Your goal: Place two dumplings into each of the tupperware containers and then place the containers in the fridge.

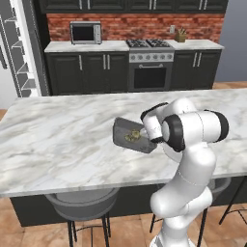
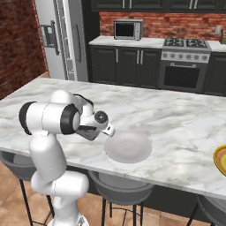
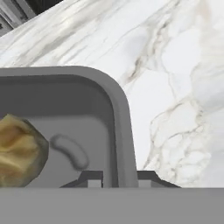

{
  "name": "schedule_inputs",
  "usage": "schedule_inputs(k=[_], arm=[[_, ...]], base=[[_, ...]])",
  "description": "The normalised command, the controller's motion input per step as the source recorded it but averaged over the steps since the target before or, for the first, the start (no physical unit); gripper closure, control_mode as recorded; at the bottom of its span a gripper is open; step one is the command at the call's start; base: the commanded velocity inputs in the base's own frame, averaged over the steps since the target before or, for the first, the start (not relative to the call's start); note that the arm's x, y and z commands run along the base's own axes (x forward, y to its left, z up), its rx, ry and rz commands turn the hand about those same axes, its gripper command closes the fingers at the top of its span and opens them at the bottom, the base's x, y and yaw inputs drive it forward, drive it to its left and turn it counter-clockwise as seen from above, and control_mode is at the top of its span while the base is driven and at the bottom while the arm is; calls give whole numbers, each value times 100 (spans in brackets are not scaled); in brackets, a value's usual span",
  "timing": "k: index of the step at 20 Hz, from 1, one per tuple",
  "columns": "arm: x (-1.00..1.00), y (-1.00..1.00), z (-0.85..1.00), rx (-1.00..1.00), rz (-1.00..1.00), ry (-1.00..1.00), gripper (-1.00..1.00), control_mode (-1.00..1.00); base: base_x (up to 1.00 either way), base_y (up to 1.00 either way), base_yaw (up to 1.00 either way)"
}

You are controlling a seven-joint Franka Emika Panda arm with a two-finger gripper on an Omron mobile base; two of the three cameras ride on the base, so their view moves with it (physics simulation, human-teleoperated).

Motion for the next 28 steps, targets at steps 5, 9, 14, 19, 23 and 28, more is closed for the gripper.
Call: schedule_inputs(k=[5, 9, 14, 19, 23, 28], arm=[[-39, 0, 86, 0, -3, -3, 100, -100], [-36, 0, 88, -3, 0, 0, 100, -100], [-15, 0, 99, -12, 0, 1, 100, -100], [-2, -1, 100, -16, 0, 18, 100, -100], [0, -8, 100, -10, 0, 31, 100, -100], [0, -28, 100, -1, 0, 33, 100, -100]], base=[[0, 0, 0], [0, 0, 0], [0, 0, 0], [0, 0, 0], [0, 0, 0], [0, 0, 0]])
